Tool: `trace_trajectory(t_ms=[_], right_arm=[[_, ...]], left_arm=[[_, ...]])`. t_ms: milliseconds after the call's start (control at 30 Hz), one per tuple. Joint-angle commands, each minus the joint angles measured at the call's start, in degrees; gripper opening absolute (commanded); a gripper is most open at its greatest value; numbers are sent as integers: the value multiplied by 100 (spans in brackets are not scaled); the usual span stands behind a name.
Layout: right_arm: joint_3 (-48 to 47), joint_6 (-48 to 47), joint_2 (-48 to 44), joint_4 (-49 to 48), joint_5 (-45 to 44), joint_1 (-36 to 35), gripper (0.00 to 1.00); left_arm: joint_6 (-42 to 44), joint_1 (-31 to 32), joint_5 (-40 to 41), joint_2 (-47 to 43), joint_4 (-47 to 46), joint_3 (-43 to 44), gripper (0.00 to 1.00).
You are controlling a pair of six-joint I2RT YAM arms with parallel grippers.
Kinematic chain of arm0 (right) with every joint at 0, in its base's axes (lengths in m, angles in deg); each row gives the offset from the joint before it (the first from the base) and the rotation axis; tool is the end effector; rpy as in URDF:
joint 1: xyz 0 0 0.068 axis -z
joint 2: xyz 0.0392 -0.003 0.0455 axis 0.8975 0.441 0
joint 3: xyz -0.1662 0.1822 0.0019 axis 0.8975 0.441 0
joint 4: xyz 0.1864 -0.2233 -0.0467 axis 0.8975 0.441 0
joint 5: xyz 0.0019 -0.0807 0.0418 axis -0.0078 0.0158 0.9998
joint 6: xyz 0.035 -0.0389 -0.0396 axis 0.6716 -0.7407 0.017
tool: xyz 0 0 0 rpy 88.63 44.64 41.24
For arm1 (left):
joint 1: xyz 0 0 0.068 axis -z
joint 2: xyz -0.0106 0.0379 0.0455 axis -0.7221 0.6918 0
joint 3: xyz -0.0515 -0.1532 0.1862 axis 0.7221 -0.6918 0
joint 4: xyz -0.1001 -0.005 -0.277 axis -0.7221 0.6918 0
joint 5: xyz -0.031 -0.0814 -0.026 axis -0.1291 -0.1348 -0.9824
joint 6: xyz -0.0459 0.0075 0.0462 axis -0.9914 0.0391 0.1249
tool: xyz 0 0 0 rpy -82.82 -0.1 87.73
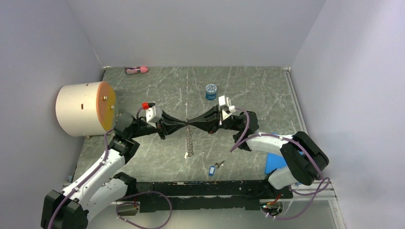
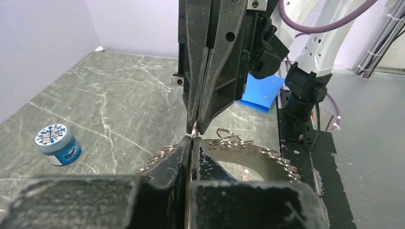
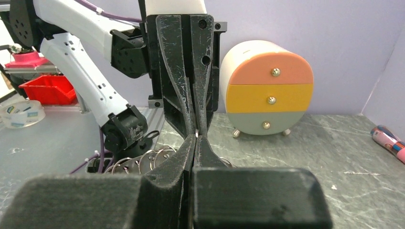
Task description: Put the keys on the keyring
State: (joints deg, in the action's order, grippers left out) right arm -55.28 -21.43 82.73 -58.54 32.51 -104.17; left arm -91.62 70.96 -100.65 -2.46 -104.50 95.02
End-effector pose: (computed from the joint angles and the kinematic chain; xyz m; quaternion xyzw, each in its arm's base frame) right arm 0.2134 0.2320 0.2344 -0.4181 0.3864 0.5941 0.5683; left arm 0.2129 -0.1432 0.2776 0.4141 0.5192 -0.4742 0.5781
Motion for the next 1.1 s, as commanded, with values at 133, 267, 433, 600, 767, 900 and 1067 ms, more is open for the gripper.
trace_trajectory(t_ms=[133, 267, 433, 600, 767, 900, 1067], right_arm=[[-117, -82, -109, -159, -99, 2, 14], [73, -313, -310, 187, -340, 24, 47], [173, -820, -699, 1074, -574, 54, 66], [67, -1231, -924, 1894, -598, 74, 70], [-217, -1374, -807, 2264, -335, 65, 62], [-406, -1274, -592, 2124, -219, 15, 56], [-677, -1024, -130, 1757, -75, -111, 50]], left_arm=[[289, 21, -93, -140, 615, 472, 3], [871, 23, -55, -218, 2046, 931, 3], [2260, 32, 113, -2, 4448, 1839, 3], [3342, 48, 466, 510, 6446, 2849, 3], [3947, 109, 1017, 986, 7781, 3715, 3], [4177, 256, 1444, 1282, 8408, 4161, 3], [4303, 495, 1926, 1572, 8942, 4673, 3]])
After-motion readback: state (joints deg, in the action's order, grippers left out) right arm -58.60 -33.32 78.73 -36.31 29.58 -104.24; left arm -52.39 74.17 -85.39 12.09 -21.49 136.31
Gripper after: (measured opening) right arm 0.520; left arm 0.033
